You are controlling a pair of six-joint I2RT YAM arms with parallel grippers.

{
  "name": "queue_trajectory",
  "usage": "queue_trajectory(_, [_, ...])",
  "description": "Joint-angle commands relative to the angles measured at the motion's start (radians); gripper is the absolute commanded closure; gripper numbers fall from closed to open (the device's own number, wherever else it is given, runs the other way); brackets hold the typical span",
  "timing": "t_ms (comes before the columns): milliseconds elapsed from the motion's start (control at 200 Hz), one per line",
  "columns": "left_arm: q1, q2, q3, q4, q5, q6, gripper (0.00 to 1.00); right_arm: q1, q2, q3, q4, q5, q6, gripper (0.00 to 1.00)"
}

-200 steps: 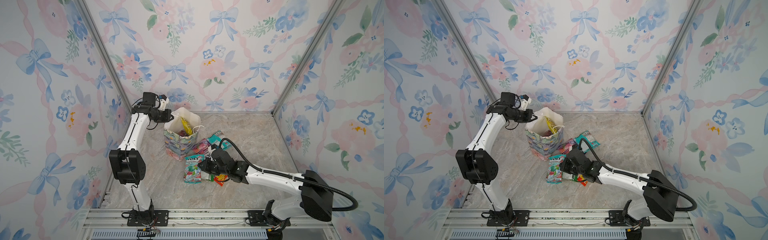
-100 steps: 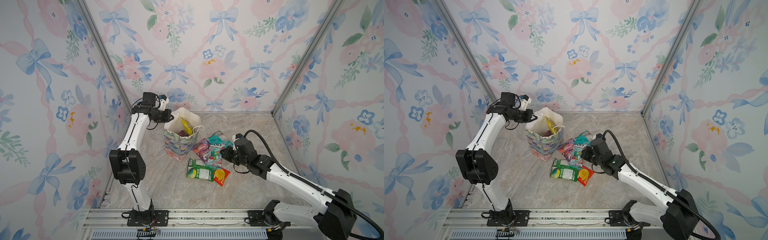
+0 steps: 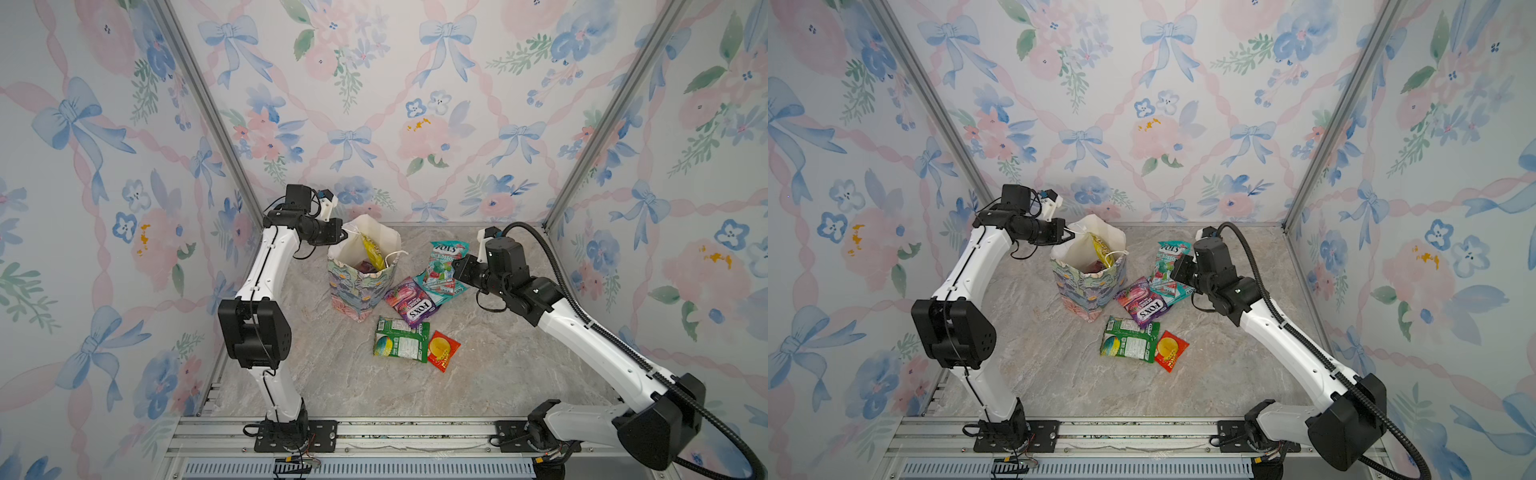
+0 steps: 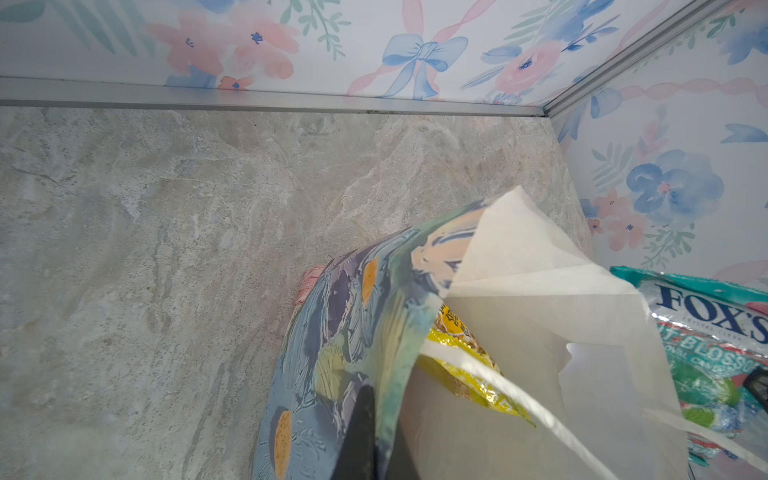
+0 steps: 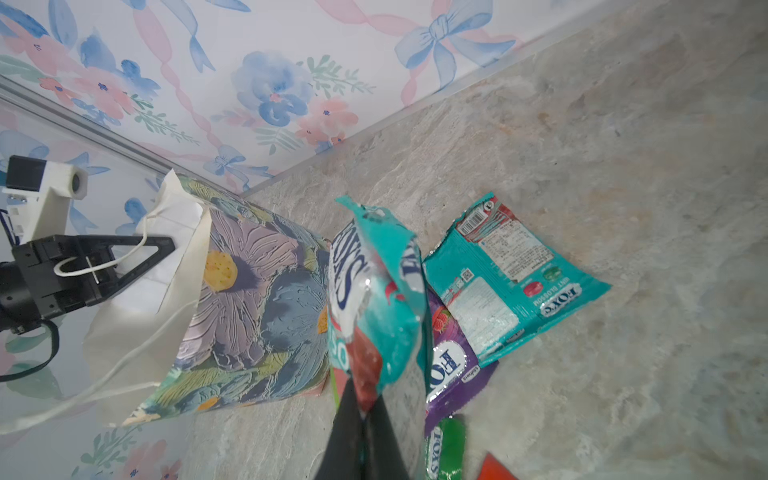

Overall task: Place the snacks into the paper bag
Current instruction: 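Lift the mint Fox's packet with the right gripper and carry it above the bag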

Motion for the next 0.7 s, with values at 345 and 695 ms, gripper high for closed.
queue_trajectory(345, [-0.001,-0.009,-0.009,-0.005,0.011,-0.007,1.0,-0.042,0.193,0.364,0.026,0.009,-0.19,1.0])
queue_trajectory(695, [-0.001,-0.006,-0.01,-0.005,0.014,-0.008,1.0,0.01,0.354,0.618,0.042,-0.01,-0.221,1.0])
